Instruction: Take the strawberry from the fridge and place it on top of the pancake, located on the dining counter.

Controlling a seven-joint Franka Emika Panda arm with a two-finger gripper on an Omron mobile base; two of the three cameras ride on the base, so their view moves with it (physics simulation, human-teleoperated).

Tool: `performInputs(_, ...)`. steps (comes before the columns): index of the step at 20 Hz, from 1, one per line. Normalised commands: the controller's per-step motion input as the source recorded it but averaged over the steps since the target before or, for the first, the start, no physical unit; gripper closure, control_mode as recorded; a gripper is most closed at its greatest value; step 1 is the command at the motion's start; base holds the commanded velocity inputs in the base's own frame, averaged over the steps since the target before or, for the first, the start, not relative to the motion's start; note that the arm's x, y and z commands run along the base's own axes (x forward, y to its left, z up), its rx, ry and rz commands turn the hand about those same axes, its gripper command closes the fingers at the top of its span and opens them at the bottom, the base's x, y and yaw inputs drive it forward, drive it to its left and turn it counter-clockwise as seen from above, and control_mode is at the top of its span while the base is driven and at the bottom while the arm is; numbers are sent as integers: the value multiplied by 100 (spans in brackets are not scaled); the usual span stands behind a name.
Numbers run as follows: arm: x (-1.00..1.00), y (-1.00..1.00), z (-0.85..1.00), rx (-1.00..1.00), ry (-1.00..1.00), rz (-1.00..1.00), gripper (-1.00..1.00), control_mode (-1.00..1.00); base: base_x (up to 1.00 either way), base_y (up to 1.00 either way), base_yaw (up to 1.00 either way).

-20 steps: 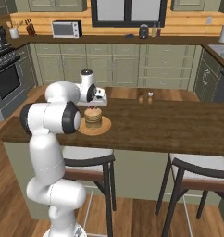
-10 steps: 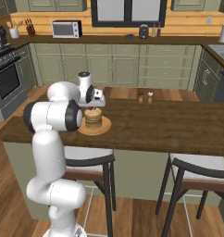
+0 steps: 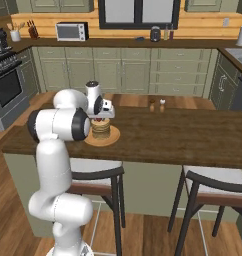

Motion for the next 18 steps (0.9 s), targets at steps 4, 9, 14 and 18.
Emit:
performInputs(4, 4, 0, -3, 0, 0, 0, 100, -100, 0, 0, 0)
performInputs(9, 0, 0, 0, 0, 0, 0, -100, -100, 0, 0, 0)
performInputs(14, 1, 0, 0, 0, 0, 0, -100, -100, 0, 0, 0)
performInputs(18, 3, 0, 0, 0, 0, 0, -100, -100, 0, 0, 0)
